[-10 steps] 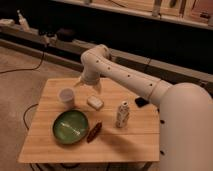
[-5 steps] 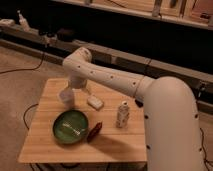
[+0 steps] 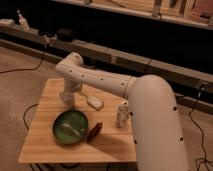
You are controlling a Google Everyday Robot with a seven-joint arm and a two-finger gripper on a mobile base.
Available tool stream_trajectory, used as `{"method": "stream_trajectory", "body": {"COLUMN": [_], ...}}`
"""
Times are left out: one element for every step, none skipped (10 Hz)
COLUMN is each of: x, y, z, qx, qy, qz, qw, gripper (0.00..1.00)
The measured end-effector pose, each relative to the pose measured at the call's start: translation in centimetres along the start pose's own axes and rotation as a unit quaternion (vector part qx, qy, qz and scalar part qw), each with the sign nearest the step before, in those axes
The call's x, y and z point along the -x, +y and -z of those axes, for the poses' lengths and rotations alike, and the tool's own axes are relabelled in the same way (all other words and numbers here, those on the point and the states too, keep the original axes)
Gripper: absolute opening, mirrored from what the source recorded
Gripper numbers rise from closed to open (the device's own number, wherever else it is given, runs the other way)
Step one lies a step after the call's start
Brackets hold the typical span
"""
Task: Pick up the ceramic cup
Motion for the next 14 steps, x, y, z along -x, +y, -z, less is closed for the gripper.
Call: {"method": "stream_trajectory", "body": {"x": [0.1, 0.3, 0.4, 0.4, 0.1, -0.3, -0.9, -1.5, -2.2, -2.6, -3.6, -4.0, -4.3, -4.5], "y": [-0.2, -0.5, -0.7, -0.8, -0.7, -0.7, -0.9, -1.0, -0.9, -0.8, -0.3, 0.3, 0.9, 1.9], "z": [-0.9, -1.7, -2.4, -3.4, -4.3, -4.6, -4.8, -4.7, -4.2, -3.4, -1.6, 0.1, 1.7, 3.9], "qx": [0.007, 0.014, 0.019, 0.027, 0.034, 0.035, 0.030, 0.022, 0.011, -0.001, -0.022, -0.040, -0.055, -0.074], "qy": [-0.009, -0.015, -0.019, -0.023, -0.023, -0.019, -0.012, -0.005, 0.003, 0.008, 0.020, 0.026, 0.031, 0.036], "qz": [-0.002, -0.001, -0.001, -0.004, -0.011, -0.020, -0.032, -0.046, -0.061, -0.074, -0.092, -0.103, -0.111, -0.121], "qw": [0.9999, 0.9998, 0.9996, 0.9994, 0.9991, 0.9990, 0.9989, 0.9987, 0.9981, 0.9972, 0.9954, 0.9935, 0.9918, 0.9892], "gripper": [0.80, 0.76, 0.70, 0.58, 0.47, 0.37, 0.26, 0.16, 0.07, 0.02, 0.00, 0.00, 0.00, 0.00]}}
